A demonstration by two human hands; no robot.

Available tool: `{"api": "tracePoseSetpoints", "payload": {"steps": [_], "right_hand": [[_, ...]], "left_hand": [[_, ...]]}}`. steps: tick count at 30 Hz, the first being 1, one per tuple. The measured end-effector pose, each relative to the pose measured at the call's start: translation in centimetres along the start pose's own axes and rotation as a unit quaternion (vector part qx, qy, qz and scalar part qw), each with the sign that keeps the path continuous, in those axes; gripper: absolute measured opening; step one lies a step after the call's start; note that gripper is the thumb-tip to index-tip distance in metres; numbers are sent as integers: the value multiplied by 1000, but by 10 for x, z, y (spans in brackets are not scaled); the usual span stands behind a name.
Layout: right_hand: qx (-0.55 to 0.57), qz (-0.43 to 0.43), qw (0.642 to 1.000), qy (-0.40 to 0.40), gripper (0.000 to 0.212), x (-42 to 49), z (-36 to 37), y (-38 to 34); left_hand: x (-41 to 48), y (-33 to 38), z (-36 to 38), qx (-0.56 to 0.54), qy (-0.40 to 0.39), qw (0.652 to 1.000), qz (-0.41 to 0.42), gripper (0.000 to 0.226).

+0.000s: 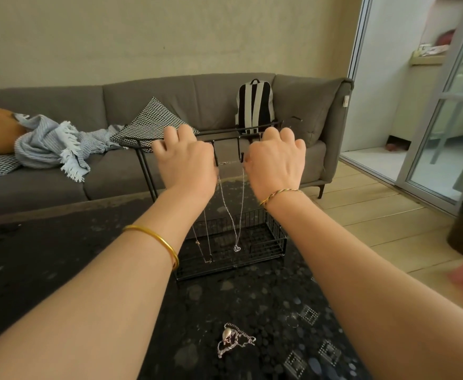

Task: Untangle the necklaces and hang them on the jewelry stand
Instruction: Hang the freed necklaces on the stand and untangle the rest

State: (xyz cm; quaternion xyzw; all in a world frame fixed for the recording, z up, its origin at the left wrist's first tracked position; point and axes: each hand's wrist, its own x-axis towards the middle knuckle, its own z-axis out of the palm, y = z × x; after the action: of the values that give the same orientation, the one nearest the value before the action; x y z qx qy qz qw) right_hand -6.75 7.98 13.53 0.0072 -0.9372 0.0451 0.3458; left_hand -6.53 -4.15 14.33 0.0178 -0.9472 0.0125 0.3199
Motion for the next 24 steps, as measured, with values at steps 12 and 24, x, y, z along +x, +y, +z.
{"api": "tracePoseSetpoints", "payload": {"steps": [12,24], "right_hand": [[188,107,959,-185,18,-142,-5,31],[223,94,878,-412,23,-223,32,43]], "left_hand": [[-149,9,20,-248,-161,949,-108,23],[-209,13,85,-144,-370,912,-105,30]]}}
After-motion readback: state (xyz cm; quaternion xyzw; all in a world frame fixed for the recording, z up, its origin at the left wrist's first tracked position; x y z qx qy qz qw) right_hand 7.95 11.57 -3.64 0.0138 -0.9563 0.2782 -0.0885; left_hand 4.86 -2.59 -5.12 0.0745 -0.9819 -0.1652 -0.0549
